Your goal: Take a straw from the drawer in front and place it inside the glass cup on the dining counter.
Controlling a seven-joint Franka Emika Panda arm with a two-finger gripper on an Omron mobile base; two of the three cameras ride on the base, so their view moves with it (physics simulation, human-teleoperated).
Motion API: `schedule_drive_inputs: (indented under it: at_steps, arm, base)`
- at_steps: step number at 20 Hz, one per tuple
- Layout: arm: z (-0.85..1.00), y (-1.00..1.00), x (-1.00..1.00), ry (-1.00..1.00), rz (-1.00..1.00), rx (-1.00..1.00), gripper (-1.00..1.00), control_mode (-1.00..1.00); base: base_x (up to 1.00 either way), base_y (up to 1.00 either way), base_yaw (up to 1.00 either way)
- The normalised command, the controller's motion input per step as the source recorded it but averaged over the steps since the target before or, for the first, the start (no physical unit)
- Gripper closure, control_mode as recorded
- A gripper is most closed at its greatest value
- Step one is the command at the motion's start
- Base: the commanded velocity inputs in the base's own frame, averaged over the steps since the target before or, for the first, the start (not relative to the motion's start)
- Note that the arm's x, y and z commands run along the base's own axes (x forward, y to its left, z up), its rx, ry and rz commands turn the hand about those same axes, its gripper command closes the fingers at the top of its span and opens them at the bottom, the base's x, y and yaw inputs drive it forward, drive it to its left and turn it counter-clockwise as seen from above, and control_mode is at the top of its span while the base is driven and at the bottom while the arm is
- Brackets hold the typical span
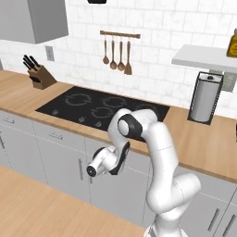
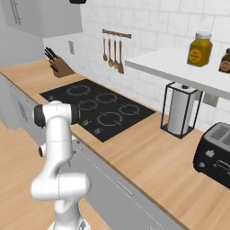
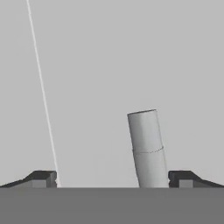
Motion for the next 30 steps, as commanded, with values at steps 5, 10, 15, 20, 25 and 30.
schedule_drive_inputs:
  at_steps: [5, 10, 15, 20, 25, 30]
  arm:
    - [-0.65, -0.17, 0.24, 0.26, 0.01, 0.08, -1.0, -1.0]
    - [-0.75, 0.0, 0.39, 0.52, 0.0, 0.16, 1.0, -1.0]
    - [-0.58, 0.04, -0.07, 0.57, 0.04, 0.26, 1.0, -1.0]
    - [-0.23, 0.1, -0.95, 0.51, 0.19, 0.32, 1.0, -1.0]
    - [0.0, 0.19, -1.0, 0.51, 0.18, 0.34, 1.0, -1.0]
    - [0.16, 0.23, -1.0, 0.52, 0.2, 0.33, -1.0, -1.0]
  base:
    - [0.0, 0.0, 0.0]
    - [0.0, 0.0, 0.0]
    - [0.0, 0.0, 0.0]
    - [0.0, 0.0, 0.0]
    - [0.0, 0.0, 0.0]
    - [0.0, 0.0, 0.0]
